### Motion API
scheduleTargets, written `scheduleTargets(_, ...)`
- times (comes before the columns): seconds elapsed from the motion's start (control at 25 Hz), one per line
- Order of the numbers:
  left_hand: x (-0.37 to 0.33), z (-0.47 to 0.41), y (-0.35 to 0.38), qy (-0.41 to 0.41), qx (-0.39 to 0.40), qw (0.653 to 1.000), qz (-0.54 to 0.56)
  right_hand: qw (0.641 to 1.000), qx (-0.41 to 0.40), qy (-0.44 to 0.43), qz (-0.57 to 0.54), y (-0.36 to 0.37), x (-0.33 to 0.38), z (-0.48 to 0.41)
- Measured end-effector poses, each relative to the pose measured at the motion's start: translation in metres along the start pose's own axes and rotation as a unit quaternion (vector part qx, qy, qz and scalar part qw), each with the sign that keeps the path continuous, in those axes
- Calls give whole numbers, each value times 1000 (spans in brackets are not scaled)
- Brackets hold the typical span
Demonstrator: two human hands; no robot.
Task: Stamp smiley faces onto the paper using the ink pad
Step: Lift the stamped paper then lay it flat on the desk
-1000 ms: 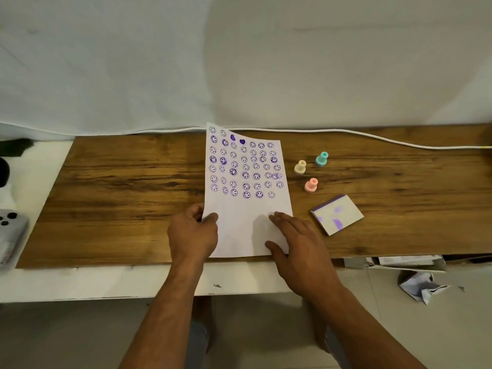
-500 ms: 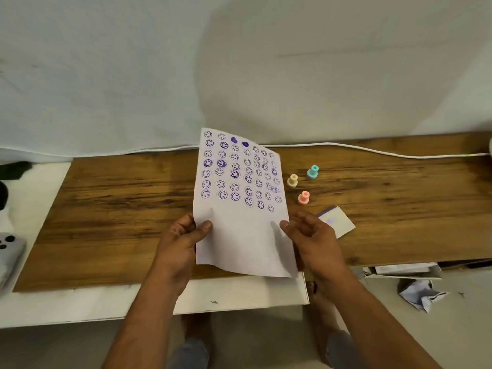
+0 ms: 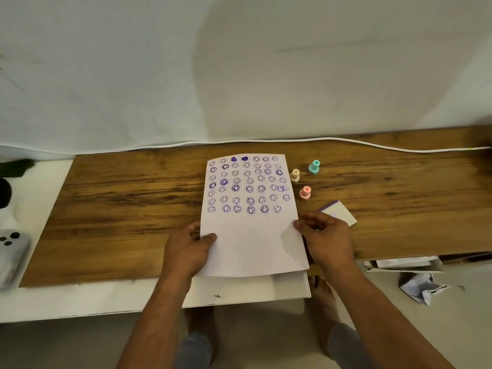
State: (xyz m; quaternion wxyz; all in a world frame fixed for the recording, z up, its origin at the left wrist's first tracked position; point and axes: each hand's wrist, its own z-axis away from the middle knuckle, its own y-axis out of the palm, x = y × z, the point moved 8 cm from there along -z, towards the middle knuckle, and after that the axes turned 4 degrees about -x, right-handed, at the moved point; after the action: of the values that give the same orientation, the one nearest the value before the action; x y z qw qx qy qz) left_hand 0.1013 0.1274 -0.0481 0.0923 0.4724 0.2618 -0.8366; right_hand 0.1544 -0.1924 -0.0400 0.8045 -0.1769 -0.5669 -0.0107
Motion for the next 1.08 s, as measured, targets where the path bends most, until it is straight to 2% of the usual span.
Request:
scheduleTargets(0.08, 4, 1, 2, 0, 2, 1000, -28, 1000, 4, 16, 16, 2, -6, 0)
scheduleTargets(0.28, 1, -2, -1, 11, -11, 1000, 3, 1000, -2, -14, 7, 2, 4, 1)
scheduleTargets(1.08, 2, -2, 1, 12, -20, 1000, 7, 1000, -19, 0, 18, 0, 8, 0)
